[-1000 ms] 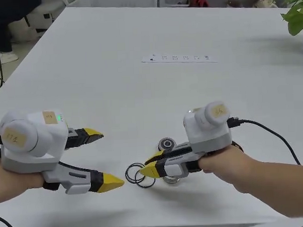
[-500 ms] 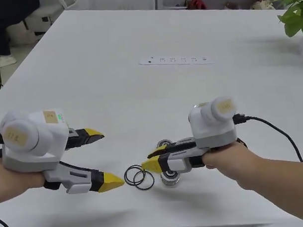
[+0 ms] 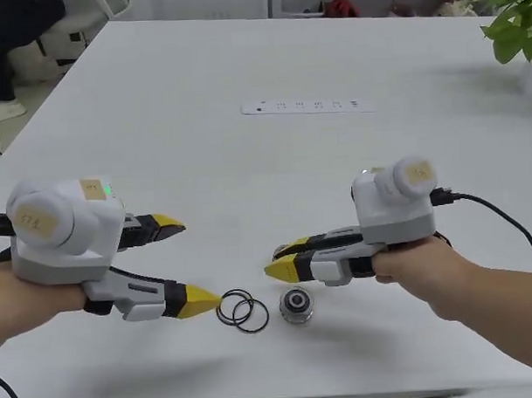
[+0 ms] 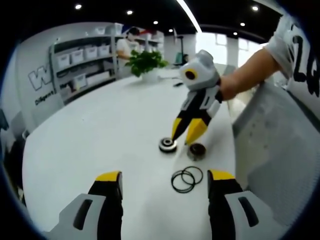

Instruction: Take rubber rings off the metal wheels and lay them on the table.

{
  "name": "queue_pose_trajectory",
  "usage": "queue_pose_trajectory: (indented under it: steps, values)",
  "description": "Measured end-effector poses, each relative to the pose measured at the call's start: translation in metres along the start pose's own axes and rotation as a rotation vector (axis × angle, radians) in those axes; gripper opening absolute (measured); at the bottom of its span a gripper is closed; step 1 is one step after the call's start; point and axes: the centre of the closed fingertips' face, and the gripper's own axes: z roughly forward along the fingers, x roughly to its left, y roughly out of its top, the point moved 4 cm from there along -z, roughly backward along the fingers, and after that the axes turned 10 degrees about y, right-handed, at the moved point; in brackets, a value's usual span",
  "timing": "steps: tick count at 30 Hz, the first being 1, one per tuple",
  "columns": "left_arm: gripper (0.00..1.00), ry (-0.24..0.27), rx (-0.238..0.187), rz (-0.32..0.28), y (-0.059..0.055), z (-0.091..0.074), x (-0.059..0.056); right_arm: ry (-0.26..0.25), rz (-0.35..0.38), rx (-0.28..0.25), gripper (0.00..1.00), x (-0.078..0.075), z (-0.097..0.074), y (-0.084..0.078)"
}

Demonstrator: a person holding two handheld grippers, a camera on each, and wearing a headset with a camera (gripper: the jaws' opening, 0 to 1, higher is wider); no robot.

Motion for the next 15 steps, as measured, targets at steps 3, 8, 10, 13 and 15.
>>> queue_pose_trajectory:
  steps: [3,8,10,13,15]
  values:
    - [0.7,0.001,-0.004,0.0,0.002,0.002,0.001,-0.012,-0.002,-0.006,0.18,-0.004,-0.004,0.001]
    - [0.67,0.006,-0.011,0.011,0.006,0.005,0.004,-0.034,-0.004,-0.014,0.18,-0.009,-0.01,0.002]
    - [0.66,0.007,-0.013,0.013,0.007,0.007,0.006,-0.043,-0.006,-0.016,0.18,-0.012,-0.012,0.002]
    - [0.65,0.005,-0.011,0.011,0.009,0.012,0.007,-0.061,-0.007,-0.015,0.18,-0.017,-0.016,0.002]
    - [0.65,0.004,-0.012,0.011,0.01,0.014,0.008,-0.076,-0.011,-0.014,0.18,-0.02,-0.019,0.002]
